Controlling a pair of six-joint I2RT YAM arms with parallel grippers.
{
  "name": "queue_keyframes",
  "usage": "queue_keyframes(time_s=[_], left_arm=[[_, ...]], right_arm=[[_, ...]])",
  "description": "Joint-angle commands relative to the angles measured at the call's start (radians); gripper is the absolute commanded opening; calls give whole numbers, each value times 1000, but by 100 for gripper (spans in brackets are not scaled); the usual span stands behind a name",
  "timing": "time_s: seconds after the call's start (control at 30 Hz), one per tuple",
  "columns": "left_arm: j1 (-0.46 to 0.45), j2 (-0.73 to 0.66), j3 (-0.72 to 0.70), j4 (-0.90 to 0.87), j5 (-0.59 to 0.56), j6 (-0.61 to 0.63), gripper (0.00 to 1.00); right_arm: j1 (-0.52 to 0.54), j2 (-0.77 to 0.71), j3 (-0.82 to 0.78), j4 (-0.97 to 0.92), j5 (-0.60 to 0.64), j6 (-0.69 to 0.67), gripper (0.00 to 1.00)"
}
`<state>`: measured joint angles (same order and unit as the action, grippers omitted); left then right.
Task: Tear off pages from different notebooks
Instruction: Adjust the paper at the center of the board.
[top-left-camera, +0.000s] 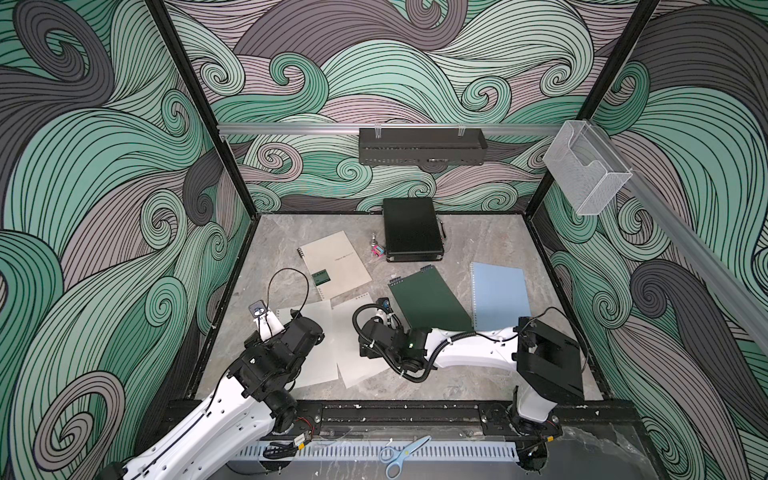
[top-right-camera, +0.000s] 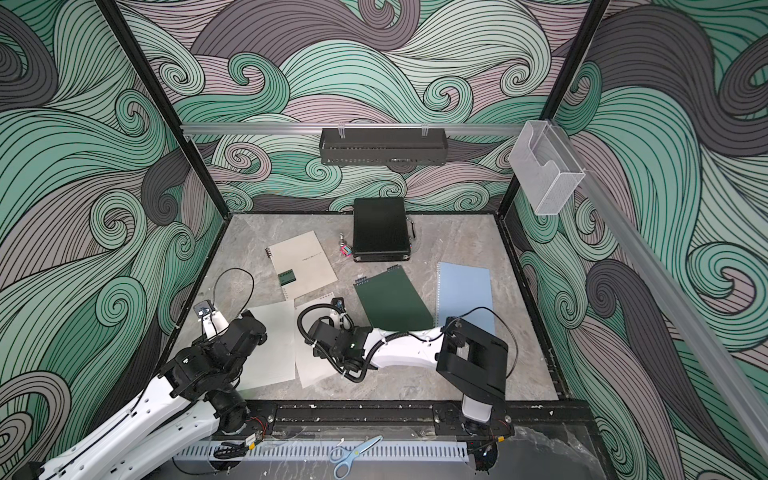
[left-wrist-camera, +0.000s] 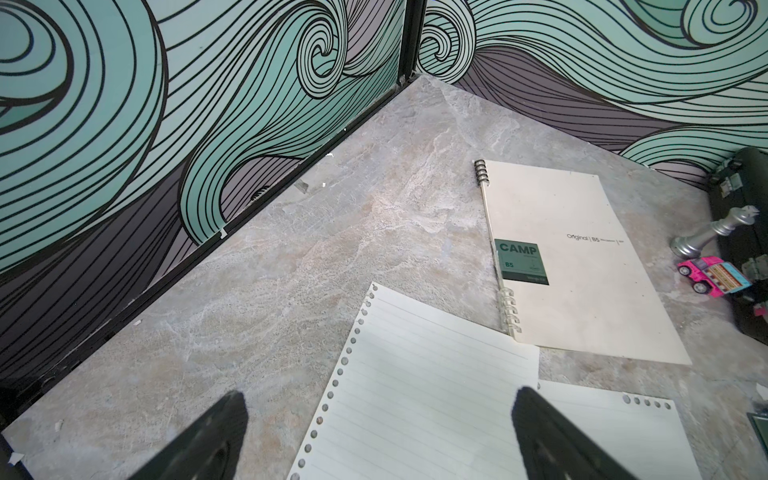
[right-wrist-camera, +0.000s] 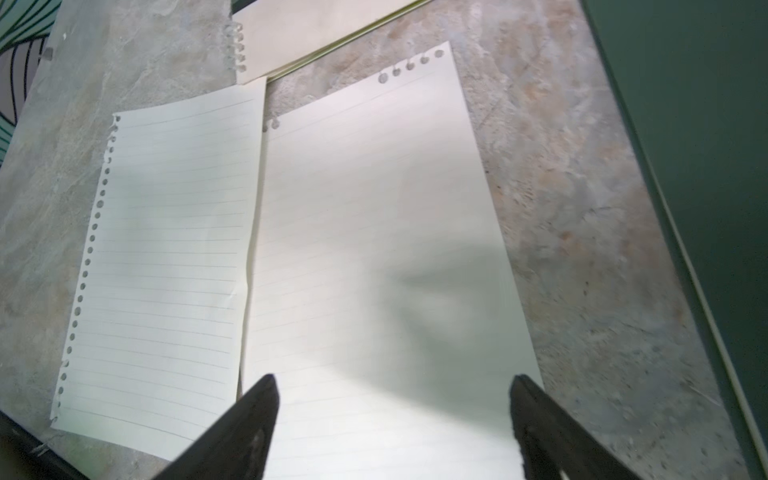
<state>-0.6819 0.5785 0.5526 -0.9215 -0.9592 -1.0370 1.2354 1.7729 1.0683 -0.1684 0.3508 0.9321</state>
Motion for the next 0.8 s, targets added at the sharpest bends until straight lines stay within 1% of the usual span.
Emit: queue_keyframes(time_s=[0.0, 0.07, 0.1, 0.13, 0.23, 0.37, 0.57, 0.67, 0.77], left_arm=[[4, 1, -2, -13, -7, 6, 98], [4, 3, -2, -12, -7, 7, 98], [4, 4, -1, -12, -5, 8, 98], [4, 5, -2, -12, -5, 9, 98], [4, 4, 0, -11, -5, 9, 98], [4, 4, -2, -6, -2, 15, 98], [4, 0, -5, -1, -2, 18, 99], [5, -2, -6, -2, 0, 19, 99], [5, -3, -6, -1, -1, 19, 98]], right_arm=[[-45, 94, 69, 65, -88, -106, 64], [-62, 151, 125, 49, -103, -130, 48], [-67, 172, 145, 52, -113, -143, 44], [-71, 198, 167, 49, -119, -153, 42], [-89, 263, 220, 37, -150, -164, 42], [-113, 311, 229, 28, -137, -143, 41], [-117, 264, 128, 52, -70, -68, 41], [-116, 240, 79, 66, -47, -24, 41], [-116, 234, 62, 80, -45, -16, 41]])
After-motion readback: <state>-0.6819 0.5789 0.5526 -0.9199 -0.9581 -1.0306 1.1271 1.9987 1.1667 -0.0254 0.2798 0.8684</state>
